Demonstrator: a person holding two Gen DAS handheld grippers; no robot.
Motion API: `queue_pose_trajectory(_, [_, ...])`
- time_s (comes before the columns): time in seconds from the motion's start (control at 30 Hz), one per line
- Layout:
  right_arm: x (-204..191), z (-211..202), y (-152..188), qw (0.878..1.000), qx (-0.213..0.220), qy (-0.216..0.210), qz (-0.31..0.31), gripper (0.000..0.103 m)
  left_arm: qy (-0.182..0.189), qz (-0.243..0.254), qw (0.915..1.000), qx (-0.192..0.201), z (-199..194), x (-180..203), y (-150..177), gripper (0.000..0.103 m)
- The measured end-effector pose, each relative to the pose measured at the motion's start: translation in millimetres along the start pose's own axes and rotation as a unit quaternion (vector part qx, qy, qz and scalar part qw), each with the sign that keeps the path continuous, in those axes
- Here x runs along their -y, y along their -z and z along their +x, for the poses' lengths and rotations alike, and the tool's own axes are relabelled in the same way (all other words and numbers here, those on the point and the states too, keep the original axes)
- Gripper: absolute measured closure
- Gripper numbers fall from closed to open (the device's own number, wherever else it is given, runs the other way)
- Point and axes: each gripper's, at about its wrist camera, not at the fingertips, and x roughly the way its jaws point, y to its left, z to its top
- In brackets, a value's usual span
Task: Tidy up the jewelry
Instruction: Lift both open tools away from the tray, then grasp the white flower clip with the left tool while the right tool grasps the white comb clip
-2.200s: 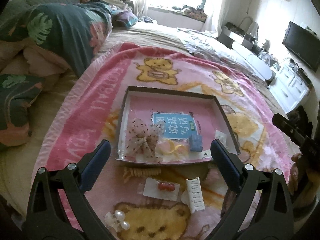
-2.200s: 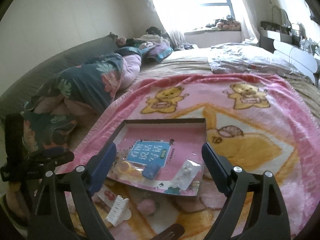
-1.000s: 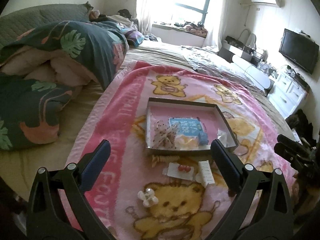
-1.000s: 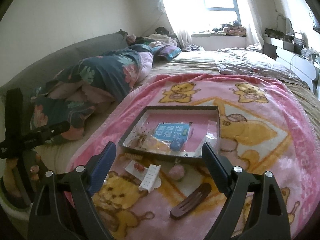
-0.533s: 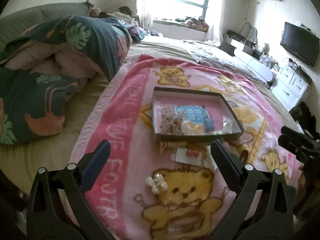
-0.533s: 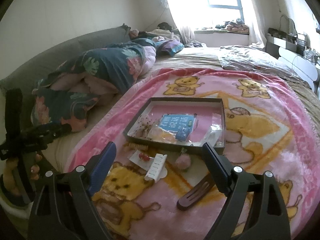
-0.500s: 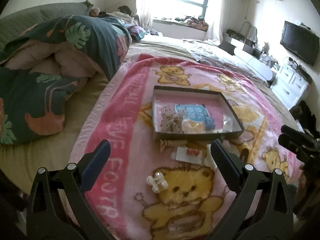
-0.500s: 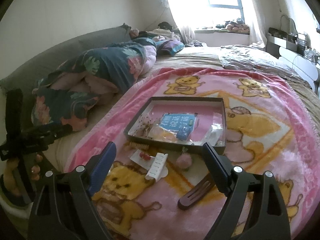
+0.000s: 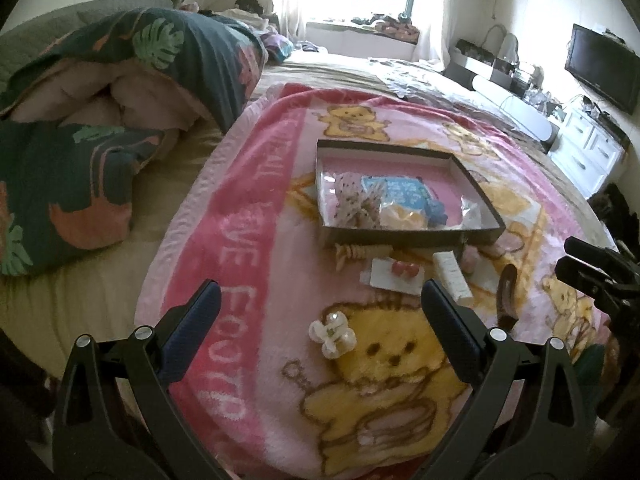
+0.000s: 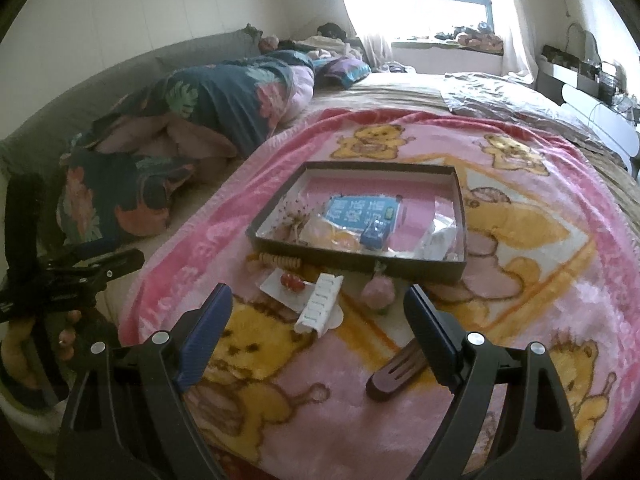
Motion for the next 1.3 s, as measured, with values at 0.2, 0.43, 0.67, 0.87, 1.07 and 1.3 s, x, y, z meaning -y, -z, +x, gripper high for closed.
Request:
queue_pose_trajectory(0.2, [-4, 16, 6, 1.0, -0.02, 0.002, -0.006, 0.017, -0.001, -0.005, 0.9997, -0.022, 16, -8, 13, 0.009])
queue_pose_trajectory(0.43, [-7, 44, 14, 0.999, -0.046, -0.002, -0.007, 0.017, -0.005, 0.009, 0.9986, -0.051, 40, -8, 28, 0.01])
queue_pose_trajectory(0.67, [-7, 78, 22, 0.997, -0.075, 0.0, -0.009, 0.019, -0.006, 0.019, 0.9963, -0.084, 68, -7, 43, 0.01])
queue_pose_trajectory(0.87, [-7, 100, 23, 0.996, -0.091, -0.004, -0.006, 0.024, -0.005, 0.024, 0.9949, -0.098, 83, -7, 49, 0.01])
queue_pose_trajectory(1.07, [-1, 124, 22, 0.993, -0.113, -0.016, 0.013, 0.038, 0.004, 0.036, 0.9948, -0.095, 90, 1, 51, 0.016])
queue_pose_trajectory(1.3, [3, 147, 20, 0.991, -0.131, -0.019, 0.03, 0.059, 0.013, 0.033, 0.9944, -0.1, 98, 5, 51, 0.028])
